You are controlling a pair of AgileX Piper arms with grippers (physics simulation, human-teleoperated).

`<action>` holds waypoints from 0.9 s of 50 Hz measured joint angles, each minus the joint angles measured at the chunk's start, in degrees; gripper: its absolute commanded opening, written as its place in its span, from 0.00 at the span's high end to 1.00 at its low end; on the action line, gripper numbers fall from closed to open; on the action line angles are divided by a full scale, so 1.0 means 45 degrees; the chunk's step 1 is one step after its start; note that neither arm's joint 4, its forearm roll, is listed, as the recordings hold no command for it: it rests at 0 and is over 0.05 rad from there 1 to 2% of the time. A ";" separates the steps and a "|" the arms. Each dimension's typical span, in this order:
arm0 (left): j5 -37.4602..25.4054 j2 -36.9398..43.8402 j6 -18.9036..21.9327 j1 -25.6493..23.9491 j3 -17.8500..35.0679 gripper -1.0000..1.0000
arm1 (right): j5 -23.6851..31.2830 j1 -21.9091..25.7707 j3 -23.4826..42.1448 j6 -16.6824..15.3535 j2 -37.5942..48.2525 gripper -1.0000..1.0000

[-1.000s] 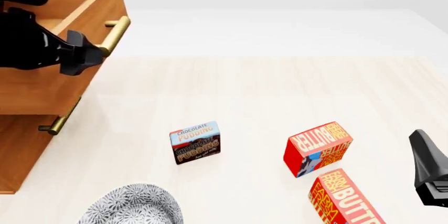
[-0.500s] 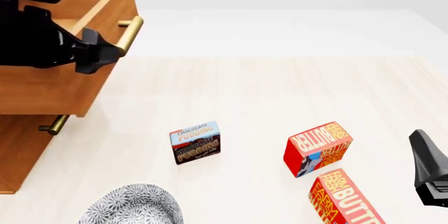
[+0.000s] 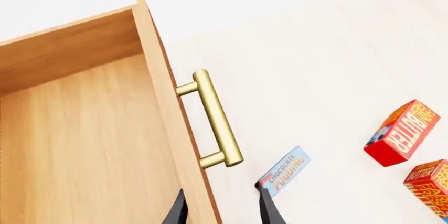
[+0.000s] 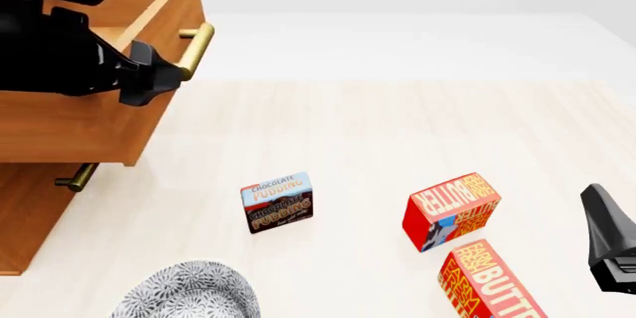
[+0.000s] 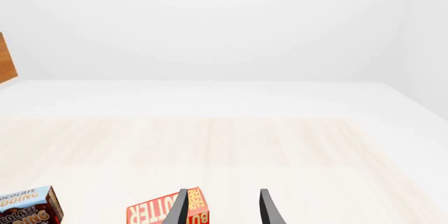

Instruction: Put the chocolate pudding in the top drawer of the cabinet and close it.

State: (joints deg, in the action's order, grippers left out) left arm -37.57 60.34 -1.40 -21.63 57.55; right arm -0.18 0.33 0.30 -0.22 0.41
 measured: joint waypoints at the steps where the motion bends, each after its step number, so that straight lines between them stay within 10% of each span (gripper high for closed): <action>1: -0.0004 0.0002 -0.0004 -0.0006 0.0001 0.00 | 0.0000 0.0000 0.0000 0.0000 0.0000 0.00; 45: -0.2165 0.0557 0.1455 0.0143 0.1841 0.00 | 0.0000 0.0000 0.0000 0.0000 0.0001 0.00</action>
State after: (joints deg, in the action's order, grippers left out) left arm -47.31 62.85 5.15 -20.99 65.83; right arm -0.18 0.32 0.30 -0.22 0.42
